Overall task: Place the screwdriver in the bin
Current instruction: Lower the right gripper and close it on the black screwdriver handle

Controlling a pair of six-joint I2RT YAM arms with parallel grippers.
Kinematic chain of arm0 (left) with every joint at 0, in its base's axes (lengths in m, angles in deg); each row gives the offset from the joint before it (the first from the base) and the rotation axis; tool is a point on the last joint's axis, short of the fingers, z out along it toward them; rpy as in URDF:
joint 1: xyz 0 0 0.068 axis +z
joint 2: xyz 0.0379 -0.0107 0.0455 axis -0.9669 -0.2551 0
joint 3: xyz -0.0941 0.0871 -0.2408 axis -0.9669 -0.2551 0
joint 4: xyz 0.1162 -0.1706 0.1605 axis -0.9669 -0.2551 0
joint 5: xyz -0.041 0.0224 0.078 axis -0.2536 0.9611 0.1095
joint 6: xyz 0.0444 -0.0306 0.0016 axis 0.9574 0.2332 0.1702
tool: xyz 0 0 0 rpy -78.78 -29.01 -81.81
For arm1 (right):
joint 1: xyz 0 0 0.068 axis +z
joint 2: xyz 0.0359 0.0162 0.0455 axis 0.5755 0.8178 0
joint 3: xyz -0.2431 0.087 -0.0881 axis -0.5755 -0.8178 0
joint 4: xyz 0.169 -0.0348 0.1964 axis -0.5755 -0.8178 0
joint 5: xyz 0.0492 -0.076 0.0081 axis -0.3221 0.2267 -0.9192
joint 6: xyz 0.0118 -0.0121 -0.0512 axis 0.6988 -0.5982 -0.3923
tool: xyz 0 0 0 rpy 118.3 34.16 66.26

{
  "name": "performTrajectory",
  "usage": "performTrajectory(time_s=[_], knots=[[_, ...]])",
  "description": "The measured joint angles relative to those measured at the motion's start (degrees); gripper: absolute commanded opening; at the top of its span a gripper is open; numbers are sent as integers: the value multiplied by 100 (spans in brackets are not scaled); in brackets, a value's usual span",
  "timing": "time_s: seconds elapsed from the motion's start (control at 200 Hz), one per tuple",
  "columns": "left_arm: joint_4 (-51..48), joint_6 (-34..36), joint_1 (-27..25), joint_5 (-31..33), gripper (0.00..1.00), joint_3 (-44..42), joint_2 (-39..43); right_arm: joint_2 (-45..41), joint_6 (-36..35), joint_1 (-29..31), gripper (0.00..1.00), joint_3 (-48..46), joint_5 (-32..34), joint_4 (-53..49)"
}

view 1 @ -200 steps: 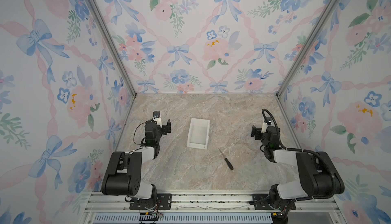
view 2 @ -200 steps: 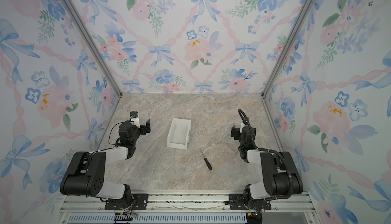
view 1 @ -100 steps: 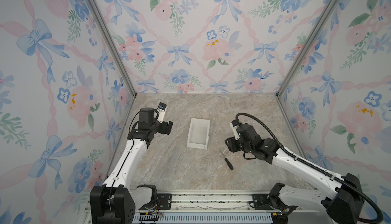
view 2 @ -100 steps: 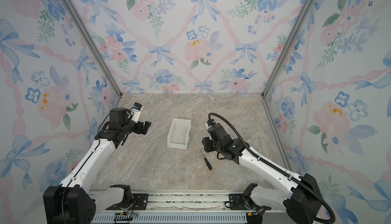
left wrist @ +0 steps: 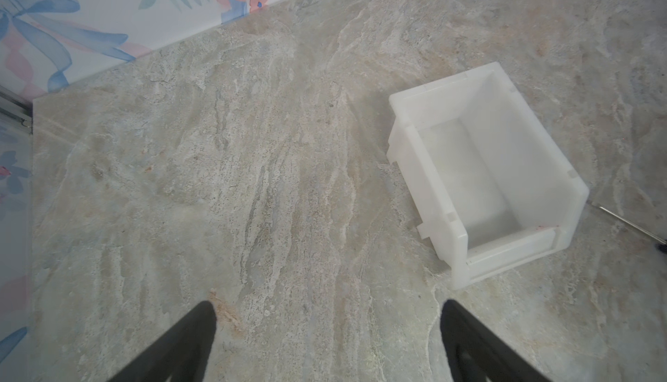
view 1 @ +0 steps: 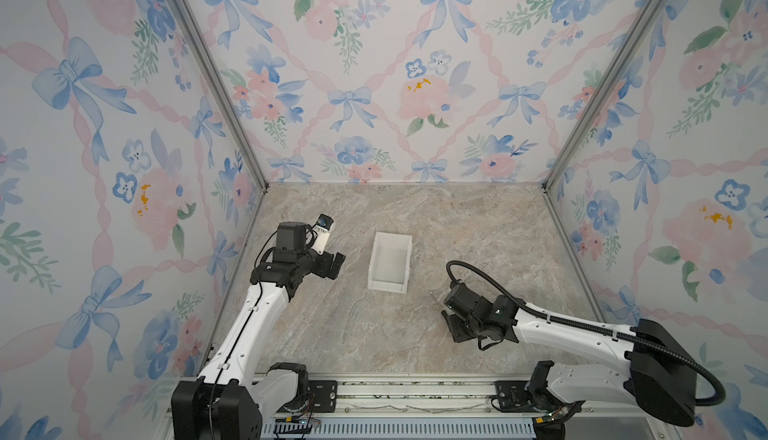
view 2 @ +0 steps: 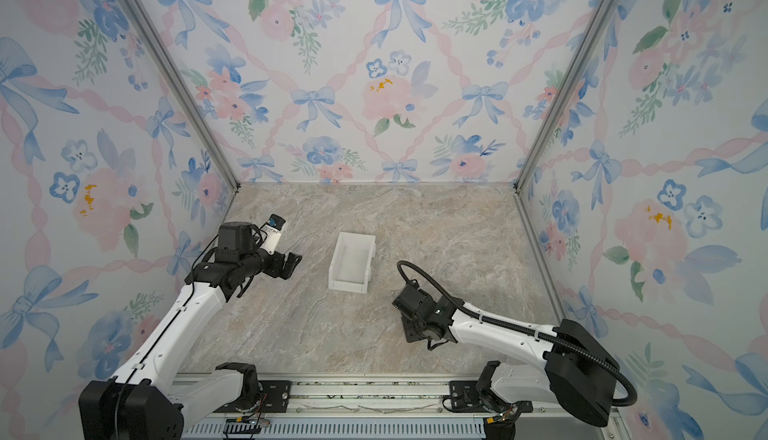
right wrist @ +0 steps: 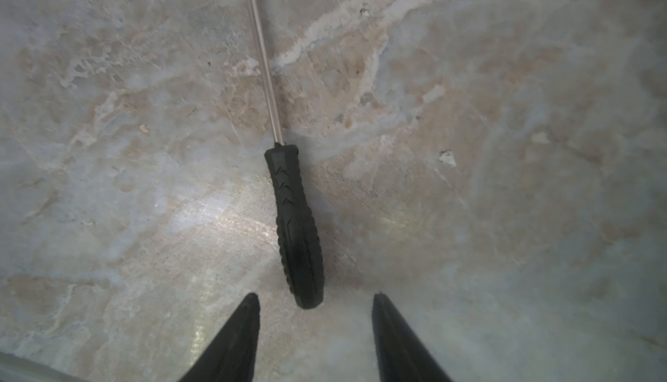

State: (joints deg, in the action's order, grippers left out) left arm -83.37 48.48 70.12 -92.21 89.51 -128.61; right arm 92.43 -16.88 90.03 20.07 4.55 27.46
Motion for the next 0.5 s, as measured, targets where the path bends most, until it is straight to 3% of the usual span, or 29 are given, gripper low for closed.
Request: performTrajectory(time_s=[0.41,0.5], knots=[[-9,-20,-240,26,98,0,181,955,72,2,43,166,162,612],[-9,-17,-243,33,98,0,205,1008,55,2,36,184,175,686]])
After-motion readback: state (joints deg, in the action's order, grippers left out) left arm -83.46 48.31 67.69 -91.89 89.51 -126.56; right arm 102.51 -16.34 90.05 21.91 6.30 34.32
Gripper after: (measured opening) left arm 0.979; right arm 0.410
